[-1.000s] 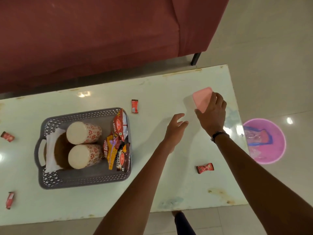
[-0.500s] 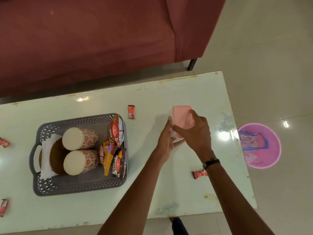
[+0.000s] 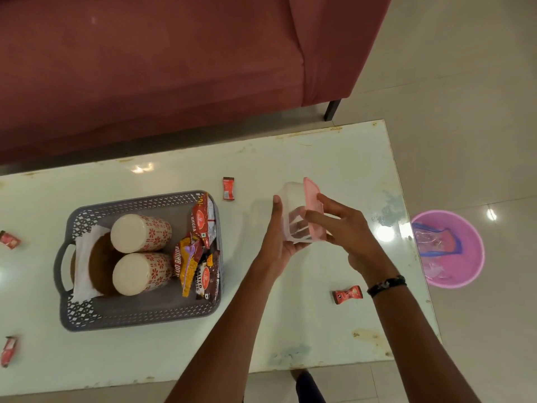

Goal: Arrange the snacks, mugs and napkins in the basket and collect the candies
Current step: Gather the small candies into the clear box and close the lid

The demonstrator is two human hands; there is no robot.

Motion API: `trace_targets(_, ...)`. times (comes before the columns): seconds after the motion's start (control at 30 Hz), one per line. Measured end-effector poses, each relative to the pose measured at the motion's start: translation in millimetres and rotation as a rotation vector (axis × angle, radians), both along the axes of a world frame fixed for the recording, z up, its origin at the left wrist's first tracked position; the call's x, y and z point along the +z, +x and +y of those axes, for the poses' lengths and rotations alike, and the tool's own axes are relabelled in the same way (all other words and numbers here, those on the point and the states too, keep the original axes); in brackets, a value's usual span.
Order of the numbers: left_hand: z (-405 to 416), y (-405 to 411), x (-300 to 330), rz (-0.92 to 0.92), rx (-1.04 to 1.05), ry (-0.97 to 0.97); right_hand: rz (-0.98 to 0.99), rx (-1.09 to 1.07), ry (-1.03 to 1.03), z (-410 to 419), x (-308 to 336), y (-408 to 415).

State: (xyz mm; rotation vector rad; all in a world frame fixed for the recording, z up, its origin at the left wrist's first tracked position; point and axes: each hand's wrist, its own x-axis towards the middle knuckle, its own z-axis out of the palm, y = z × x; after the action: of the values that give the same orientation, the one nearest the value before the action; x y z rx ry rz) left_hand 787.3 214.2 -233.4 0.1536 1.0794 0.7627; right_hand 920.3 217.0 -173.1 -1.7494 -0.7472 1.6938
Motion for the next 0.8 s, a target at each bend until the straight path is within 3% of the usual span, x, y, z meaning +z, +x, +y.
trace_targets(0.13,-5.1,-9.2,-4.0,-0.014,-0.015,-0.026,0.14,0.089,-0.046,2.0,-2.3,9.5)
trace_targets(0.3,-1.7,-14.7,-7.2,0.264,-0.14,-0.01,0.198,0.12,-0.087,-7.0,-21.3,24.2)
trace_targets(0.5,-13.9,-9.4,-6.5,0.394,-0.237,-0.009,0.264,0.107,-0.127,-22.2,-39.8,26.7)
trace_targets(0.8,-13.2,10.0,-13.9,0.554,-0.194,-0.066,0.415,-0.199,-0.151,-45.5,-57.5,51.8)
